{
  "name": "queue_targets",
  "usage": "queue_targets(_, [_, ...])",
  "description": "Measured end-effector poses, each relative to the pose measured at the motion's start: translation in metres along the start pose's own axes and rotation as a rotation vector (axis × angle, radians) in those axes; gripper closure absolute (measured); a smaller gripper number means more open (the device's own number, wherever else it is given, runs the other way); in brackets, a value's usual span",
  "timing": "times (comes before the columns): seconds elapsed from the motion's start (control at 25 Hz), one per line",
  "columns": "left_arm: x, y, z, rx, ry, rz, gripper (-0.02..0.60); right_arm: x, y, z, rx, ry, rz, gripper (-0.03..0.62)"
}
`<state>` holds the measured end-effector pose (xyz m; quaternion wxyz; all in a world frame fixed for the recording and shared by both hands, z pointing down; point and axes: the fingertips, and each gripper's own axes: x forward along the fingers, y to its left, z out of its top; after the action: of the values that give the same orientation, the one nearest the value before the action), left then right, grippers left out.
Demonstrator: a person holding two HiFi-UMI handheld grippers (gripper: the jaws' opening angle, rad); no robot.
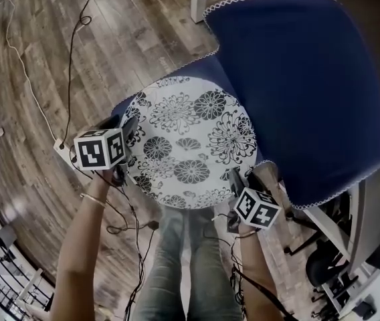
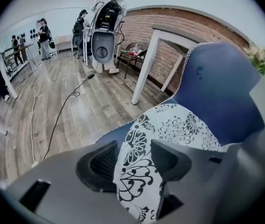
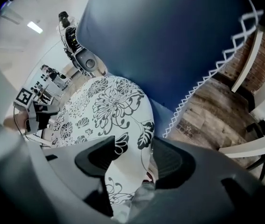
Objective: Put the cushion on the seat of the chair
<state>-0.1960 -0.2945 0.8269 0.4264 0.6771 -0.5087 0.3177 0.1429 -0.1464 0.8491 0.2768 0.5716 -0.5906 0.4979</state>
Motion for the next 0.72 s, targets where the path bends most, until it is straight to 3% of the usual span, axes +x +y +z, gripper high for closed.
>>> queue_targets(0.44, [-0.059, -0.002, 0.002, -0.069, -0.089, 0.001, 0.357, -0.038, 0.011, 0.013, -0.032, -0.083, 0.0, 0.318])
queue_targets(0.72, [-0.164, -0.042, 0.026, -0.024, -0.242, -0.03, 0.378, -0.115, 0.056, 0.047, -0.122, -0.197, 0.061, 0.332])
